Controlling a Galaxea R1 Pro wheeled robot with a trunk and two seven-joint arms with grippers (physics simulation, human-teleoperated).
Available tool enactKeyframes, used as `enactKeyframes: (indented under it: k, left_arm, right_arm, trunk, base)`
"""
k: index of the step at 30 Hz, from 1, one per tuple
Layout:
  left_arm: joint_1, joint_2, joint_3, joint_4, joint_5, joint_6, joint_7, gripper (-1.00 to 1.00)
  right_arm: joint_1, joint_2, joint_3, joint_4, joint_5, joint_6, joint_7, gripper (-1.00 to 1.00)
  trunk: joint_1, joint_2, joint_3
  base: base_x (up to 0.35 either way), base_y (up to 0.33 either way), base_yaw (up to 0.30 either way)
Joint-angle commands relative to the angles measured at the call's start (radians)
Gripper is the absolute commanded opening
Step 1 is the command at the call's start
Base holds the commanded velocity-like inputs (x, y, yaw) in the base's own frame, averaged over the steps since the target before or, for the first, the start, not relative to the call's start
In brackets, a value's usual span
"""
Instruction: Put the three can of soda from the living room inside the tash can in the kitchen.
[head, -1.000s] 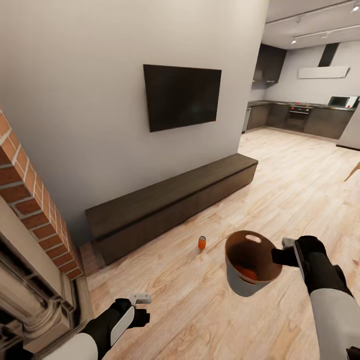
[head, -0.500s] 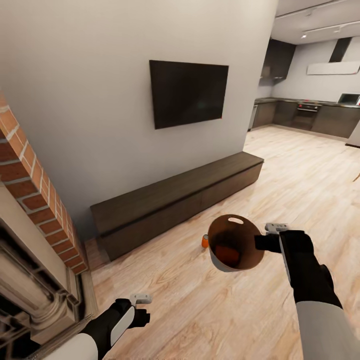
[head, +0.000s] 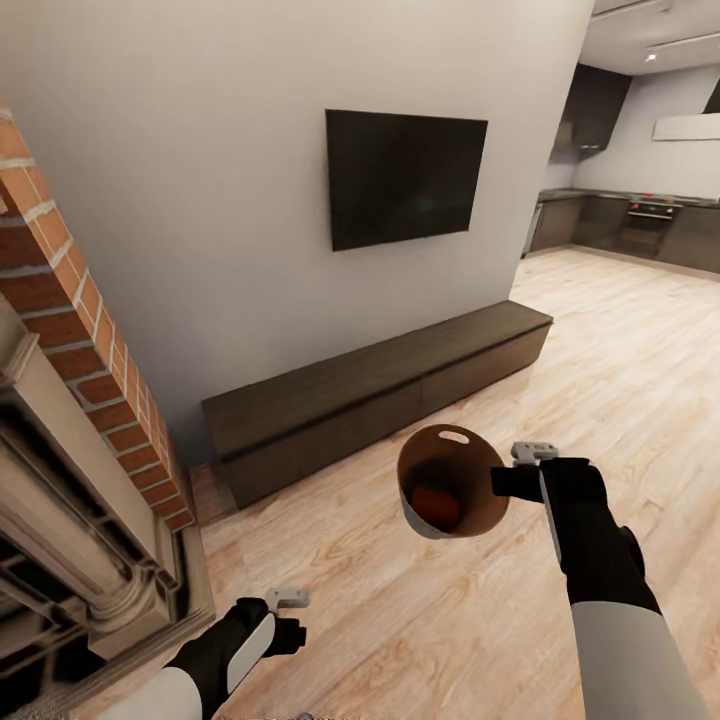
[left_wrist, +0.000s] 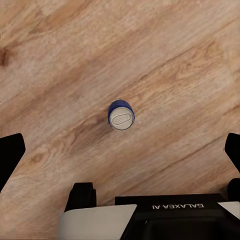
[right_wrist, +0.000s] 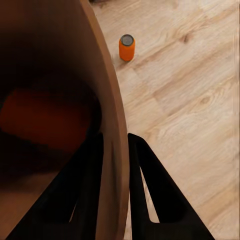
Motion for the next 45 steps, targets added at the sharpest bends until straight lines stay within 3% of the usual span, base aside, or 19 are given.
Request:
enactKeyframes:
  k: [1, 8, 13, 17, 29, 45]
  left_arm:
    - [0.000, 0.000, 0.000, 0.000, 0.000, 0.000, 0.000, 1.00]
    - [0.000, -0.005, -0.001, 0.000, -0.001, 0.001, -0.002, 1.00]
    - [0.000, -0.014, -0.002, 0.000, -0.001, 0.001, -0.002, 1.00]
    - [0.000, -0.019, -0.002, 0.000, -0.001, 0.001, -0.002, 1.00]
    - [0.000, -0.021, -0.002, 0.000, -0.001, 0.002, -0.003, 1.00]
    - [0.003, -0.021, -0.002, 0.000, -0.002, 0.001, -0.004, 1.00]
  right_arm:
    - [0.000, 0.001, 0.000, -0.004, -0.021, 0.003, 0.006, -1.00]
    - [0.001, -0.004, -0.009, -0.014, -0.022, 0.003, 0.006, -1.00]
    - [0.003, -0.009, -0.097, -0.015, -0.025, 0.003, 0.007, -1.00]
    - [0.004, -0.011, -0.120, -0.016, -0.026, 0.003, 0.007, -1.00]
    - [0.004, -0.009, -0.120, -0.016, -0.026, 0.003, 0.007, -1.00]
    - [0.004, -0.001, -0.114, -0.018, -0.025, 0.003, 0.007, -1.00]
  trunk:
    - [0.000, 0.000, -0.001]
    - [0.000, 0.000, -0.010]
    - [0.000, 0.000, -0.012]
    - [0.000, 0.000, -0.011]
    - [0.000, 0.000, -0.009]
    - [0.000, 0.000, -0.015]
  base:
    - [0.000, 0.000, 0.154]
    - [0.000, 0.000, 0.152]
    - [0.000, 0.000, 0.007]
    - [0.000, 0.000, -0.194]
    - [0.000, 0.000, -0.257]
    - [0.000, 0.000, -0.027]
